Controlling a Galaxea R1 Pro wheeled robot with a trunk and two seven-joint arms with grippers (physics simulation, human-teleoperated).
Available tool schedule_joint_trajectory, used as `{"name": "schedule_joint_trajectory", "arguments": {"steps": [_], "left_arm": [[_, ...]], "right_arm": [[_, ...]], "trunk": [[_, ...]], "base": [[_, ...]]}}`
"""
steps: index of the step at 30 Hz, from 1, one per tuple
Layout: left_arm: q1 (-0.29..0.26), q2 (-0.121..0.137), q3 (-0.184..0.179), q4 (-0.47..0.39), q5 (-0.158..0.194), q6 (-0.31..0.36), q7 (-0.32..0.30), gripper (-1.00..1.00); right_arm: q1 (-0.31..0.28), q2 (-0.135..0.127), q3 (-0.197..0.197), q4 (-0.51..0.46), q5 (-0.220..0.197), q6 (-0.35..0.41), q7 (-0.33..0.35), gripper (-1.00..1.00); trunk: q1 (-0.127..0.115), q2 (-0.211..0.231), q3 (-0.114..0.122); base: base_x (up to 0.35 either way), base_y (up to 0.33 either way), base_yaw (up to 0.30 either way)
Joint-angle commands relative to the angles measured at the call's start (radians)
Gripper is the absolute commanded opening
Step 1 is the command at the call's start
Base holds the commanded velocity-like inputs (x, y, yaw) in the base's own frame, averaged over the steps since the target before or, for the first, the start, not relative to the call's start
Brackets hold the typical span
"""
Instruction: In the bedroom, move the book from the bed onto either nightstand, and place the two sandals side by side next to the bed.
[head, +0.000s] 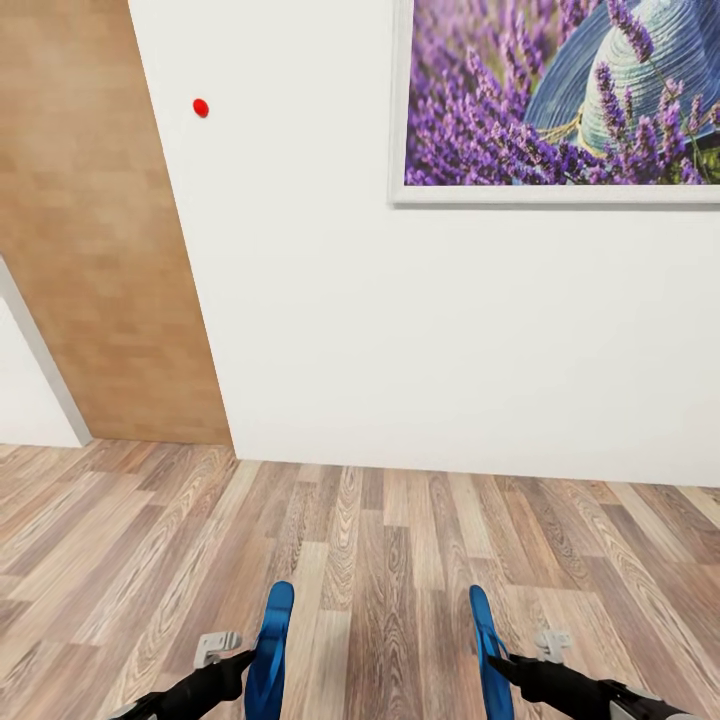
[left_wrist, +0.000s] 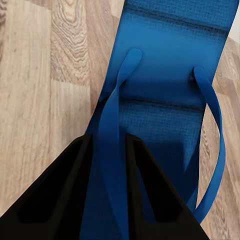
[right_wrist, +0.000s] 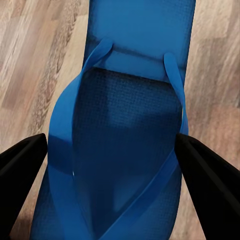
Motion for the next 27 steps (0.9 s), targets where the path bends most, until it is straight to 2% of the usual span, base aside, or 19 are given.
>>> {"name": "schedule_joint_trajectory", "arguments": {"steps": [1,9,16,27], "left_arm": [[-0.001,0.000,-0.002,0.001,0.000,-0.007,0.003,-1.00],[-0.001,-0.002,-0.002,0.001,0.000,-0.007,0.003,-1.00],[-0.001,-0.013,-0.002,0.001,0.000,-0.007,0.004,-1.00],[-0.001,-0.013,-0.001,0.001,0.000,-0.007,0.004,-1.00]], "right_arm": [[-0.001,0.000,0.008,0.003,-0.006,-0.008,0.004,-1.00],[-0.001,0.000,0.008,0.003,-0.006,-0.008,0.004,-1.00],[-0.001,0.000,0.008,0.003,-0.006,-0.008,0.004,-1.00],[-0.001,-0.008,0.007,0.003,-0.008,-0.008,0.006,-1.00]], "trunk": [[0.000,0.000,-0.001],[0.000,0.000,-0.001],[-0.027,0.049,0.021],[-0.027,0.049,0.021]], "base": [[0.000,0.000,0.000],[0.000,0.000,0.000],[0.000,0.000,0.000],[0.000,0.000,0.000]]}}
